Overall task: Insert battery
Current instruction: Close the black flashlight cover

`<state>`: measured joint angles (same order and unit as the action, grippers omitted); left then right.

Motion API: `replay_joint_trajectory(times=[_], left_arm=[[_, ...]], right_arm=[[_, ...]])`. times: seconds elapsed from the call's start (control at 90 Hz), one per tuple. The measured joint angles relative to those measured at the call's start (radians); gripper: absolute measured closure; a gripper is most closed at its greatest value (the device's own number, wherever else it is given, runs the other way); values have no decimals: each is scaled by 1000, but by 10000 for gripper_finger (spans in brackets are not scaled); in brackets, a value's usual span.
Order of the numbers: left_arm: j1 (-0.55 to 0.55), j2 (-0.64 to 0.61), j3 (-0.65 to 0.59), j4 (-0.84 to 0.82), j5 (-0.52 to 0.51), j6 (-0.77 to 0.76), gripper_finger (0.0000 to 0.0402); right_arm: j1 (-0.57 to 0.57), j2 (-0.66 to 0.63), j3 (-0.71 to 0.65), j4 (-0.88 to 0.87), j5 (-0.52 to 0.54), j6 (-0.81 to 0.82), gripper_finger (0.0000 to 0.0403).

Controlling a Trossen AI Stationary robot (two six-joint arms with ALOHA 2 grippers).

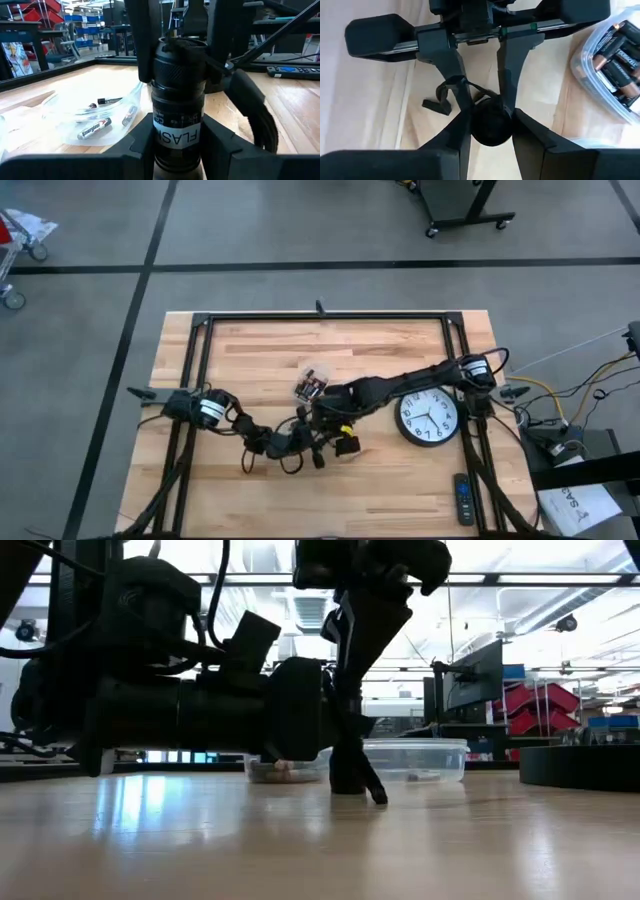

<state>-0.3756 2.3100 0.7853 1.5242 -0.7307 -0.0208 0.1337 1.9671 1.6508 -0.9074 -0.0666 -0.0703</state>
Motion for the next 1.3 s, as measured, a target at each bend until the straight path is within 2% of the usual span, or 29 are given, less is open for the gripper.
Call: replay_joint_trajectory(times=[0.189,0.367,0.644,1.078,1.3], left_arm=[[0,0,0,-1,6,2,308],[-1,0,0,0,6,1,308],[-1,0,0,-2,6,1,308],[0,-1,0,-5,2,2,308],[-1,-2,-7,-3,-9,3,308]], right_arm=[[-32,0,-1,-7,-110,-35,312],[-43,0,-10,-2,-129,-39,313],[-33,-3,-32,14,-96,8,313],[-18,-1,-33,16,-55,231,312],[10,-1,-34,24,16,333,315]])
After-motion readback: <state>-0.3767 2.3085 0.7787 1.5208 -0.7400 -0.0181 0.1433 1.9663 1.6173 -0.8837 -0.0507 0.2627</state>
